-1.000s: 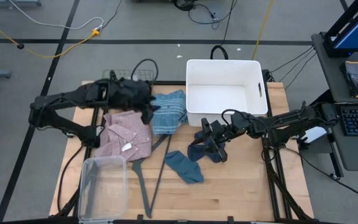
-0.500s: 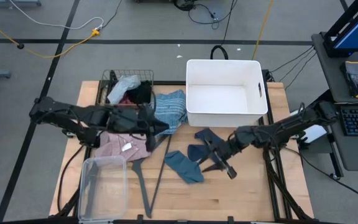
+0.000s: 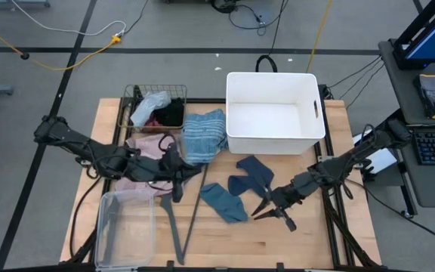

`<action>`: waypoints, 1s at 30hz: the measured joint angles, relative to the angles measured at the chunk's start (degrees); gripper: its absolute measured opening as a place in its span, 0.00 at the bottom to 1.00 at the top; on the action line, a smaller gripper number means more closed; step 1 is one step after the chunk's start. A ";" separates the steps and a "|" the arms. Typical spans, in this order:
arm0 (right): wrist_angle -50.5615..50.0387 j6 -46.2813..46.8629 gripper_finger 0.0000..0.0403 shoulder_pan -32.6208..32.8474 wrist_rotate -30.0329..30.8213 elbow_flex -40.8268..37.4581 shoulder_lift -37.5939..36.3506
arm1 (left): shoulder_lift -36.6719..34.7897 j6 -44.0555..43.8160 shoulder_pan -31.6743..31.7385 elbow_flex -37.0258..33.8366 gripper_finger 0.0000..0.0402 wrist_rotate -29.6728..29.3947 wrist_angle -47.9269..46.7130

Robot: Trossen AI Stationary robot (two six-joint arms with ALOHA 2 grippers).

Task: Pick & Place Cloths
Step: Put the dark blue sock into the transparent bin

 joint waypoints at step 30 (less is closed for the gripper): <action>-33.83 27.18 0.01 -7.05 10.43 0.18 -0.26 | -17.40 3.33 -2.25 -15.48 0.03 -0.39 8.10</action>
